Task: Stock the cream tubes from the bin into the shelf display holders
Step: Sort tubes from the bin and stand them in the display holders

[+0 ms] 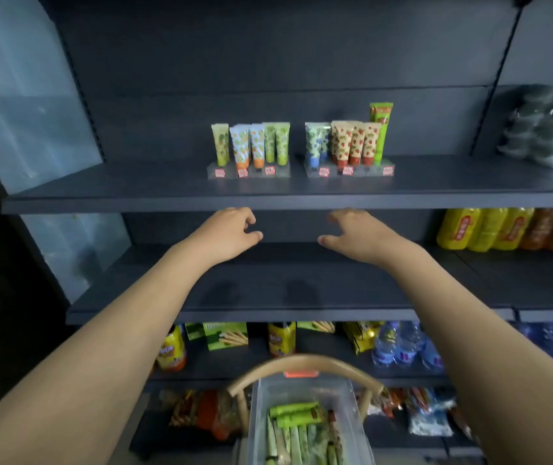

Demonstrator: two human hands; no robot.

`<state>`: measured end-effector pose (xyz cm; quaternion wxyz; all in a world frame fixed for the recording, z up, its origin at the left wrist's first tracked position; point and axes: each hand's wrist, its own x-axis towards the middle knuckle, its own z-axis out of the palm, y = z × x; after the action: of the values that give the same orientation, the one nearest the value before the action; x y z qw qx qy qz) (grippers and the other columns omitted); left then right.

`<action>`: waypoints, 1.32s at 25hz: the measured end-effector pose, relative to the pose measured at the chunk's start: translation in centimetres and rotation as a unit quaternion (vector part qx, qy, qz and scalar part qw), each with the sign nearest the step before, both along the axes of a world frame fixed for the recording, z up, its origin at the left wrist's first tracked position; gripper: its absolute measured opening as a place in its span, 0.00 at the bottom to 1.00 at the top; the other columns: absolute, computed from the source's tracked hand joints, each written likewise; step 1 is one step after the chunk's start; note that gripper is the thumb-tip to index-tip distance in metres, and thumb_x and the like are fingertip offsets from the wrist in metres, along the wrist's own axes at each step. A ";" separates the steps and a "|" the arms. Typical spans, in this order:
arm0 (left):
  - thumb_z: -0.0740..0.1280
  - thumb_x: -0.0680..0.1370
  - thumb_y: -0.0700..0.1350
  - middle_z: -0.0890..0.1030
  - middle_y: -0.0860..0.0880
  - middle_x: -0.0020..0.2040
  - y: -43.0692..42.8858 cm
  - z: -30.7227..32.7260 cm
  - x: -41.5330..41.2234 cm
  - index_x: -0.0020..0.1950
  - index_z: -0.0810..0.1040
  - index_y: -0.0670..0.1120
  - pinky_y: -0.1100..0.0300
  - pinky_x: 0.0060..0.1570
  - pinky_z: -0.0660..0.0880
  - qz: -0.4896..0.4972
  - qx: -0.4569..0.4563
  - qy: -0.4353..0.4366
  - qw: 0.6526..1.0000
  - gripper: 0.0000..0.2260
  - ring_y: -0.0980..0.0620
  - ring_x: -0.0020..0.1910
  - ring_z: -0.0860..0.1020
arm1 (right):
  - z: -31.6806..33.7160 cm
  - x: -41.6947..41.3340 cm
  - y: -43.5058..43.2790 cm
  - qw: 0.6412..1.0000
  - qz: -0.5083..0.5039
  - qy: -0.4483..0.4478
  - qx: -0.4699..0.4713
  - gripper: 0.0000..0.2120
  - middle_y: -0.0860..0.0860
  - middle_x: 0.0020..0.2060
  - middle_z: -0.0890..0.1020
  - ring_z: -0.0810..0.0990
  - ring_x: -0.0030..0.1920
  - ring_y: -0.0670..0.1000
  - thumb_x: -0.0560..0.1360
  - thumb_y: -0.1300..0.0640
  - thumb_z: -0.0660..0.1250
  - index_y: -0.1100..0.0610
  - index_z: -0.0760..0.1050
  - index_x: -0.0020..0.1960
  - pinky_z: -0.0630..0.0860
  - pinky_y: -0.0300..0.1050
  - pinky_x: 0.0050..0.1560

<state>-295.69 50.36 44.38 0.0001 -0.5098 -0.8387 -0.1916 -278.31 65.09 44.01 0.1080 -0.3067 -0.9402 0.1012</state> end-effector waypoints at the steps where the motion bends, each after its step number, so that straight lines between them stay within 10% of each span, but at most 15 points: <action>1: 0.63 0.78 0.51 0.73 0.47 0.62 -0.2 -1.0 0.8 0.65 0.71 0.45 0.58 0.58 0.68 -0.010 -0.011 -0.003 1.000 0.17 0.49 0.60 0.72 | -1.2 0.7 -0.6 1.000 -0.006 -0.011 -0.006 0.26 0.57 0.68 0.69 0.66 0.68 0.57 0.77 0.46 0.62 0.59 0.65 0.70 0.68 0.53 0.65; 15: 0.61 0.78 0.49 0.75 0.43 0.60 -0.4 -25.6 8.2 0.62 0.72 0.42 0.51 0.53 0.73 -0.040 -0.215 -0.030 0.975 0.16 0.43 0.57 0.75 | -26.7 7.2 -3.2 0.975 -0.002 -0.199 -0.095 0.22 0.58 0.62 0.73 0.70 0.64 0.59 0.78 0.46 0.58 0.59 0.68 0.65 0.69 0.53 0.60; 26: 0.57 0.80 0.43 0.74 0.40 0.55 -1.9 -46.9 10.2 0.57 0.72 0.37 0.53 0.50 0.72 0.080 -0.358 -0.231 0.901 0.12 0.42 0.54 0.75 | -45.4 5.4 -3.4 0.909 0.027 -0.288 -0.300 0.17 0.59 0.57 0.75 0.73 0.59 0.59 0.79 0.52 0.58 0.62 0.70 0.61 0.72 0.48 0.52; 33: 0.59 0.80 0.44 0.77 0.39 0.61 -3.3 -57.5 11.6 0.65 0.72 0.37 0.55 0.56 0.70 0.215 -0.288 -0.373 0.855 0.16 0.43 0.61 0.75 | -55.8 5.5 -6.2 0.850 -0.074 -0.302 -0.425 0.17 0.57 0.58 0.77 0.76 0.58 0.56 0.79 0.51 0.59 0.61 0.73 0.61 0.74 0.46 0.54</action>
<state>-284.08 47.10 -13.16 -0.4187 -0.1839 -0.8822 -0.1121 -272.82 58.94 -11.76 -0.3152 -0.4064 -0.7662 0.3852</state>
